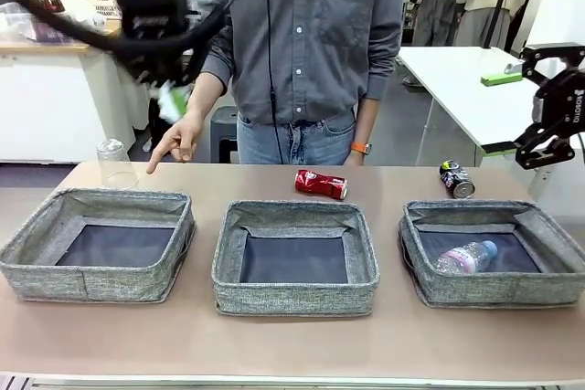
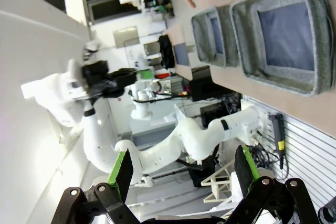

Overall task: Sort the waste into the appropriate baskets.
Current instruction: Place the picked waste into the Fabric basket indicated by the person, then pick up the waste item pointed out by the person.

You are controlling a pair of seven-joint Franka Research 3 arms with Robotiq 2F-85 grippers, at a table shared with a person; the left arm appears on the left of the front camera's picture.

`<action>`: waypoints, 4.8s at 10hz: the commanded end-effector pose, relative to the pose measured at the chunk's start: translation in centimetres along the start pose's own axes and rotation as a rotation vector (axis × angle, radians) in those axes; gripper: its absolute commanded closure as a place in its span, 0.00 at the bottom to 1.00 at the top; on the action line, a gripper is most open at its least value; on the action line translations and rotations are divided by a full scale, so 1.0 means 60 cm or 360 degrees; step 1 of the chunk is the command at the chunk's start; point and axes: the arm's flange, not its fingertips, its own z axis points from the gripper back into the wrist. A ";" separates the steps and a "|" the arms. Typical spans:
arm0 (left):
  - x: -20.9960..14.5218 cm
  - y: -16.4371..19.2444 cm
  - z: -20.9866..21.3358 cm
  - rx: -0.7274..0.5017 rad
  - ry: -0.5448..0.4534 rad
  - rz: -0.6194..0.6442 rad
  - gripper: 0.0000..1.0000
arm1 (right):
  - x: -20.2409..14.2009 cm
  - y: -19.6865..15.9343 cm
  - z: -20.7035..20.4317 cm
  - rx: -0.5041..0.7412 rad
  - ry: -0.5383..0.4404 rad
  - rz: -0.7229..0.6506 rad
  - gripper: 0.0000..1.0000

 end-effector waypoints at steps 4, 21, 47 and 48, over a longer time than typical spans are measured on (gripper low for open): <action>-0.043 0.161 -0.196 0.0118 -0.0066 0.0538 0.90 | -0.002 0.012 0.002 0.0017 -0.0005 -0.0034 0.00; -0.067 0.205 -0.215 -0.0397 -0.0173 0.0543 0.00 | -0.002 0.012 0.002 0.0017 -0.0005 -0.0034 0.00; -0.110 0.287 -0.135 -0.2184 -0.0486 0.0273 0.00 | -0.002 0.012 0.002 0.0017 -0.0005 -0.0034 0.00; -0.110 0.287 -0.135 -0.2184 -0.0486 0.0273 0.00 | -0.002 0.012 0.002 0.0017 -0.0005 -0.0034 0.00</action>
